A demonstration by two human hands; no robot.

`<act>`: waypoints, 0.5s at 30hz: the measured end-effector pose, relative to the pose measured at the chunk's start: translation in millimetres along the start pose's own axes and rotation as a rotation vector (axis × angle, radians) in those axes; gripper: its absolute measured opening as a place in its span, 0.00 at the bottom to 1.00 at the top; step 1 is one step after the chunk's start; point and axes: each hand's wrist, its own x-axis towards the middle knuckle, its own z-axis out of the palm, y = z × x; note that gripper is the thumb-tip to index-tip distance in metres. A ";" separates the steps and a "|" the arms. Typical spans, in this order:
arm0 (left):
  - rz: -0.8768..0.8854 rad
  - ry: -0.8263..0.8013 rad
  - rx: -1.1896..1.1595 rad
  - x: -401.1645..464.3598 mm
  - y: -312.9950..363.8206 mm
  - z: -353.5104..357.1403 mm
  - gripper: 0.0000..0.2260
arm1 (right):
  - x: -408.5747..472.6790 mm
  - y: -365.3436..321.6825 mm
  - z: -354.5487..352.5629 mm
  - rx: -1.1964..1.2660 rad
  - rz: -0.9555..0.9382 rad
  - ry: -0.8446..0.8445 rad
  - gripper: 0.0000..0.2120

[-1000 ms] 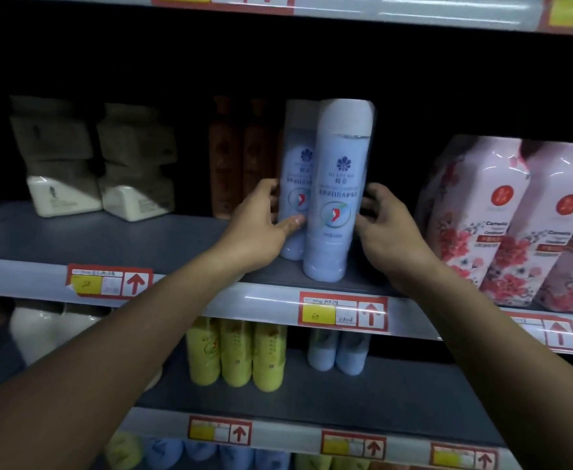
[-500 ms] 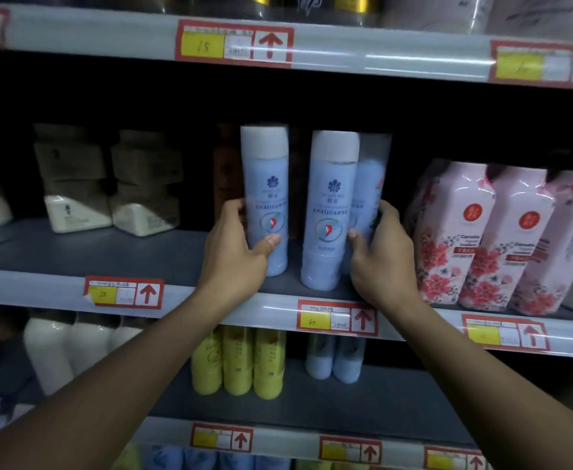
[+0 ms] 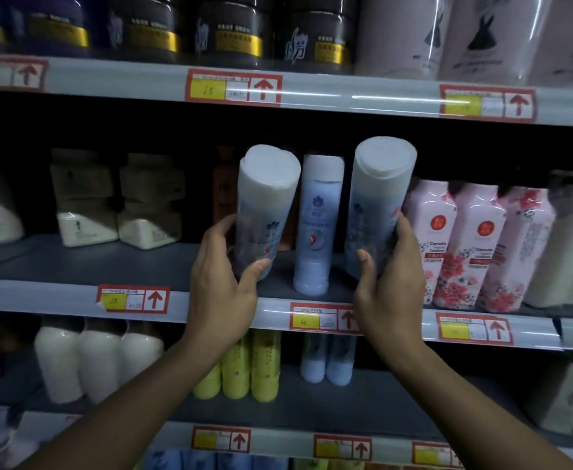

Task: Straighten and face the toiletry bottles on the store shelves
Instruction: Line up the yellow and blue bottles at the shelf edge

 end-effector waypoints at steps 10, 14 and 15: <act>-0.027 -0.084 -0.090 -51.0 27.3 -22.2 0.28 | -42.6 -7.7 -62.9 0.241 0.048 -0.119 0.22; -0.089 -0.111 -0.067 -86.6 24.1 -24.4 0.30 | -75.3 0.1 -80.2 0.336 0.095 -0.194 0.21; -0.122 -0.127 -0.056 -95.7 20.7 -24.4 0.32 | -84.6 3.3 -84.0 0.347 0.115 -0.218 0.21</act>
